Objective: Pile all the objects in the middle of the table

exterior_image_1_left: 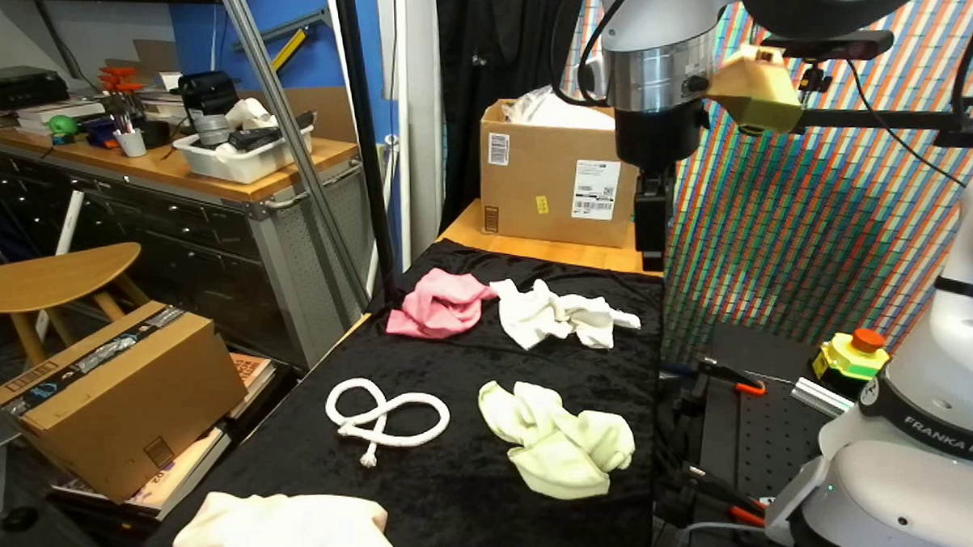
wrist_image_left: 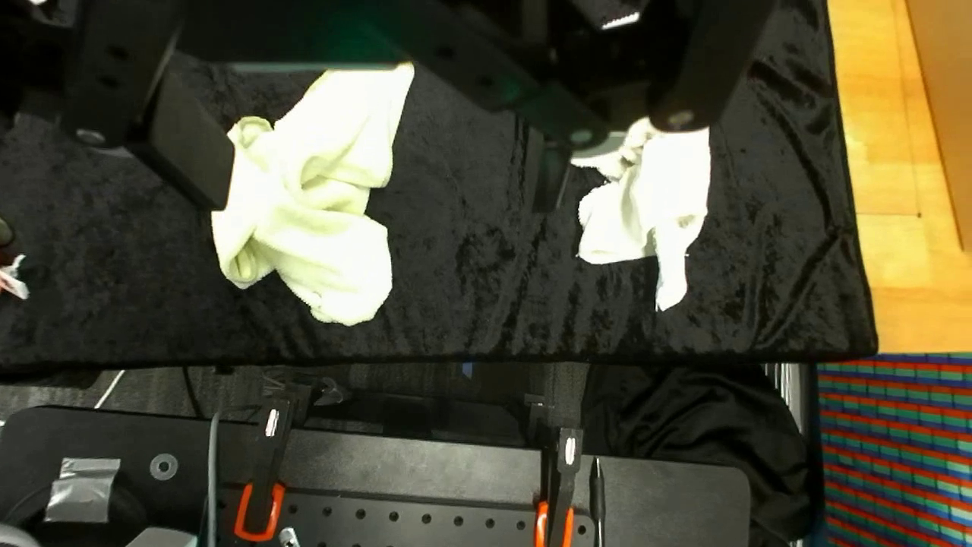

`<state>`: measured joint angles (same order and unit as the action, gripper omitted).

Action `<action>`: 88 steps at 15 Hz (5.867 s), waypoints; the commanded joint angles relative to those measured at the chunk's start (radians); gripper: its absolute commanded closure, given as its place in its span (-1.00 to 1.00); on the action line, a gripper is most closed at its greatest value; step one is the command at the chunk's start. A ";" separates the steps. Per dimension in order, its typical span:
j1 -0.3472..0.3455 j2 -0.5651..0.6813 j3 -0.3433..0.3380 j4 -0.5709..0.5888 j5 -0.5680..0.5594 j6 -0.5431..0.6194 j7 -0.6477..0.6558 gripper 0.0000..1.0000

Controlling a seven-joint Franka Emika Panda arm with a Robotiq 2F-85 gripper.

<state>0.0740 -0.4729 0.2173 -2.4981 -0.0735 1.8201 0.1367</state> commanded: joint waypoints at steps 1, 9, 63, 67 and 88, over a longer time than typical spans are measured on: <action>0.034 0.167 0.039 0.153 -0.063 0.014 0.024 -1.00; 0.151 0.587 0.118 0.491 -0.196 0.118 0.128 -1.00; 0.631 1.373 -0.270 1.247 -0.371 0.459 0.594 -1.00; 0.537 1.403 -0.255 1.290 -0.332 0.430 0.498 -1.00; 0.406 1.565 -0.044 1.465 -0.019 0.308 -0.010 -1.00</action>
<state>0.4820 1.0487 0.1537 -1.1152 -0.1275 2.1663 0.1572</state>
